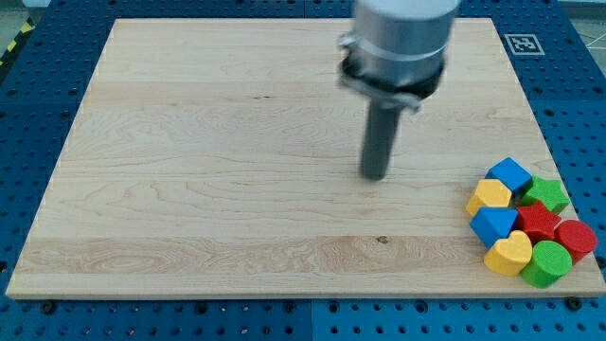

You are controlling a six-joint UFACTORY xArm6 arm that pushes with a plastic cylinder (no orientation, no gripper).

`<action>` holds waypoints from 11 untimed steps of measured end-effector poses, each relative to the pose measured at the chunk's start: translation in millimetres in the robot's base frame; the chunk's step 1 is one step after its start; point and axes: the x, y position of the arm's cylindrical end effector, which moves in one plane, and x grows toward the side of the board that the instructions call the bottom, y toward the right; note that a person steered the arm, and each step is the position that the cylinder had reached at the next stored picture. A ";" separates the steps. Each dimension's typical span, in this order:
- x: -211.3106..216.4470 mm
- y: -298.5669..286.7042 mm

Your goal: Point at the green circle

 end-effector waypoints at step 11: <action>152.2 151.4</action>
